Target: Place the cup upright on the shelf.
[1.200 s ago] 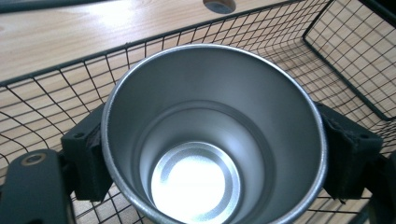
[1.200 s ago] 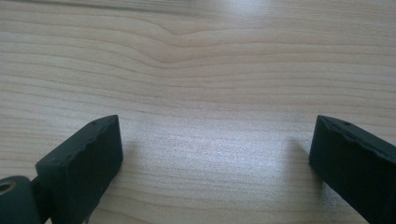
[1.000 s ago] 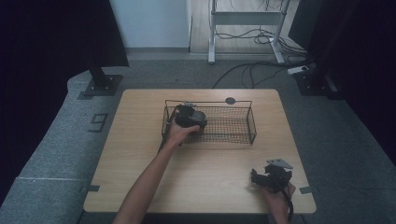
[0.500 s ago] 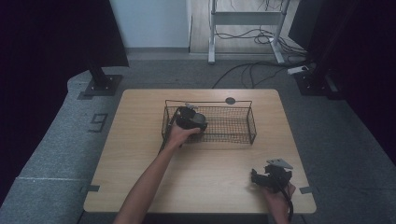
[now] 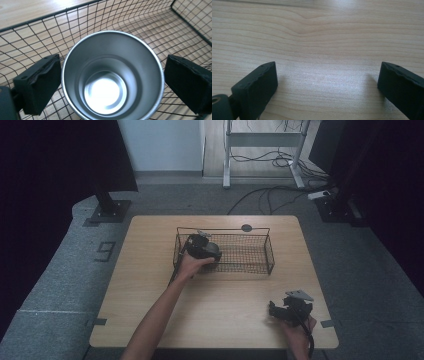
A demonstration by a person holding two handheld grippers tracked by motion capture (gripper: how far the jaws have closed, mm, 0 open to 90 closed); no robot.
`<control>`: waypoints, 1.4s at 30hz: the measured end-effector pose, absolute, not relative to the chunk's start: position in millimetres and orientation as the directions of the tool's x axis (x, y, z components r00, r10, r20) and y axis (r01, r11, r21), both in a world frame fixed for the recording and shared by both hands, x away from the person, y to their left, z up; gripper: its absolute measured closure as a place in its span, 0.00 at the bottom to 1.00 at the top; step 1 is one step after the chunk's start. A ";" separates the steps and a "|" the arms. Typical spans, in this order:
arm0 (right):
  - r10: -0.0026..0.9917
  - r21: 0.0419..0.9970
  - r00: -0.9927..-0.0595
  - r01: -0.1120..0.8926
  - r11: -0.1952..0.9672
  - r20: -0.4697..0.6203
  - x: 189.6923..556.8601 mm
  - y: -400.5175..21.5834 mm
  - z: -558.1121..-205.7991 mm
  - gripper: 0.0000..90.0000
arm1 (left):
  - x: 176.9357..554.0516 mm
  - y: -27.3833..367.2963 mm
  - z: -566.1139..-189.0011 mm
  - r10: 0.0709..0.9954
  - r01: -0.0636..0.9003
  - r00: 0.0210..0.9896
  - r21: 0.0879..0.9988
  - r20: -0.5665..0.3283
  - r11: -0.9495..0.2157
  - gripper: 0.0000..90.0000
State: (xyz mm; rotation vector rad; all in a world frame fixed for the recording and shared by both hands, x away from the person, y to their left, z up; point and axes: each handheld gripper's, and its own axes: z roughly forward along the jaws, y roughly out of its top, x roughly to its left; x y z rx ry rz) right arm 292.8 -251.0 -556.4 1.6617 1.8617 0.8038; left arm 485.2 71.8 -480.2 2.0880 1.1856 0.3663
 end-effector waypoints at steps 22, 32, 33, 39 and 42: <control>0.993 0.722 -0.117 0.688 0.074 0.010 292.7 -251.0 -556.4 0.03 | 444.1 100.4 -447.2 0.803 0.561 0.583 0.776 -0.124 -0.288 0.02; 0.993 0.721 -0.116 0.690 0.072 0.012 292.7 -250.9 -556.2 0.03 | 405.6 119.6 -440.6 0.782 0.523 0.610 0.807 -0.131 -0.273 0.02; 0.993 0.721 -0.117 0.689 0.073 0.011 292.8 -250.9 -556.2 0.03 | 401.6 122.2 -441.2 0.780 0.521 0.612 0.809 -0.132 -0.272 0.02; 0.993 0.721 -0.115 0.689 0.071 0.012 292.8 -250.8 -556.2 0.03 | 377.1 138.4 -450.6 0.778 0.513 0.613 0.820 -0.141 -0.255 0.03; 0.993 0.721 -0.116 0.689 0.072 0.012 292.7 -250.9 -556.2 0.03 | 363.3 146.8 -461.7 0.770 0.524 0.617 0.815 -0.163 -0.248 0.03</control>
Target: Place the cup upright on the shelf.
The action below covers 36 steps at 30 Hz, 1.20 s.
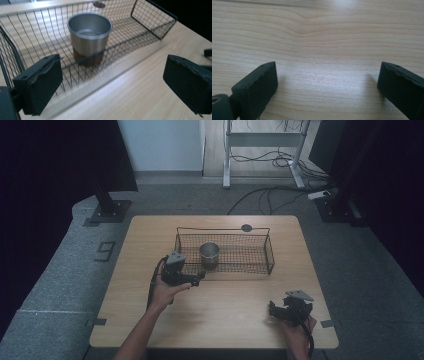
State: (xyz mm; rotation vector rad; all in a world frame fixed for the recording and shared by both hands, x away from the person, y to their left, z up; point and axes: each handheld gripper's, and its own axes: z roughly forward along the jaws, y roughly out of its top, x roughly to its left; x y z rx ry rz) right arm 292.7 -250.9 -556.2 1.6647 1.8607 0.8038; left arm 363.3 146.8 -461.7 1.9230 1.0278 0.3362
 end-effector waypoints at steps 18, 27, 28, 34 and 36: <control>0.993 0.721 -0.116 0.689 0.072 0.012 292.7 -250.9 -556.2 0.03 | 310.5 174.1 -505.1 0.784 0.549 0.599 0.796 -0.162 -0.255 0.04; 0.993 0.721 -0.116 0.689 0.072 0.012 292.7 -250.8 -556.2 0.03 | 293.8 186.0 -532.7 0.797 0.600 0.577 0.754 -0.177 -0.267 0.06; 0.993 0.721 -0.116 0.689 0.072 0.012 292.7 -250.8 -556.2 0.03 | 293.8 186.0 -532.7 0.797 0.600 0.577 0.754 -0.177 -0.267 0.06; 0.993 0.722 -0.119 0.688 0.074 0.012 292.5 -250.7 -556.1 0.04 | 294.7 192.8 -539.3 0.810 0.616 0.558 0.744 -0.181 -0.258 0.07; 0.993 0.723 -0.120 0.687 0.074 0.012 292.5 -250.7 -556.1 0.04 | 295.0 193.4 -539.7 0.814 0.618 0.552 0.745 -0.182 -0.252 0.07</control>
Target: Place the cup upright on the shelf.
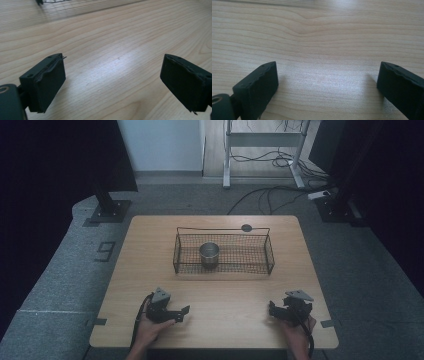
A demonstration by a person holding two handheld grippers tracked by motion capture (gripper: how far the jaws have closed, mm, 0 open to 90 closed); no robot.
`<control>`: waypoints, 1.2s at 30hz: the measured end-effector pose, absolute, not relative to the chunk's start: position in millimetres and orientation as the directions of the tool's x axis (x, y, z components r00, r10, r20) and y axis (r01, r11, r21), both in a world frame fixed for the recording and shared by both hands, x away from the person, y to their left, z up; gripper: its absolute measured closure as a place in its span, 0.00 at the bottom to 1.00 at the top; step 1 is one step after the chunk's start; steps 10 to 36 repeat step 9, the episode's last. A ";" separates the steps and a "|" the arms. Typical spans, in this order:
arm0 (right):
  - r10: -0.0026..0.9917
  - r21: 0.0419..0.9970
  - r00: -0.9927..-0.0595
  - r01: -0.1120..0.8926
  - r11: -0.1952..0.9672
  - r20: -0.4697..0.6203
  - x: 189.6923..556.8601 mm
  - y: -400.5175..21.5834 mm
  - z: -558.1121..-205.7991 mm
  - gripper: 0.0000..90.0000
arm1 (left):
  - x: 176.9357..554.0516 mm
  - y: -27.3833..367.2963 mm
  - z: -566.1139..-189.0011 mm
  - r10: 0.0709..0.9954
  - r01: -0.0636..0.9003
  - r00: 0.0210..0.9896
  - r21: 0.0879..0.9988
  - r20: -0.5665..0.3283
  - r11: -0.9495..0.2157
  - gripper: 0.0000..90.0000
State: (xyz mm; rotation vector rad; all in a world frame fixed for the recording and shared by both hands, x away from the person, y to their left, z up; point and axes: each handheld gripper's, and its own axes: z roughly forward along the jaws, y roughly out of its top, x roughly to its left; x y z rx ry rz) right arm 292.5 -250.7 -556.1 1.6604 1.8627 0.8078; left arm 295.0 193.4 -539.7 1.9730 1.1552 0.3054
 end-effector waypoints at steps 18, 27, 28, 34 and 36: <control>0.993 0.723 -0.121 0.687 0.075 0.012 292.5 -250.7 -556.1 0.04 | 297.1 194.8 -541.8 0.817 0.621 0.547 0.743 -0.184 -0.249 0.07; 0.993 0.723 -0.121 0.687 0.075 0.012 292.5 -250.7 -556.1 0.04 | 297.1 194.8 -541.8 0.817 0.621 0.547 0.743 -0.184 -0.249 0.07; 0.993 0.723 -0.121 0.687 0.075 0.012 292.5 -250.7 -556.1 0.04 | 297.1 194.8 -541.8 0.817 0.621 0.547 0.743 -0.184 -0.249 0.07; 0.993 0.723 -0.121 0.687 0.075 0.012 292.5 -250.7 -556.1 0.04 | 297.1 194.8 -541.8 0.817 0.621 0.547 0.743 -0.184 -0.249 0.07; 0.993 0.723 -0.121 0.687 0.075 0.012 292.5 -250.7 -556.1 0.04 | 297.1 194.8 -541.8 0.817 0.621 0.547 0.743 -0.184 -0.249 0.07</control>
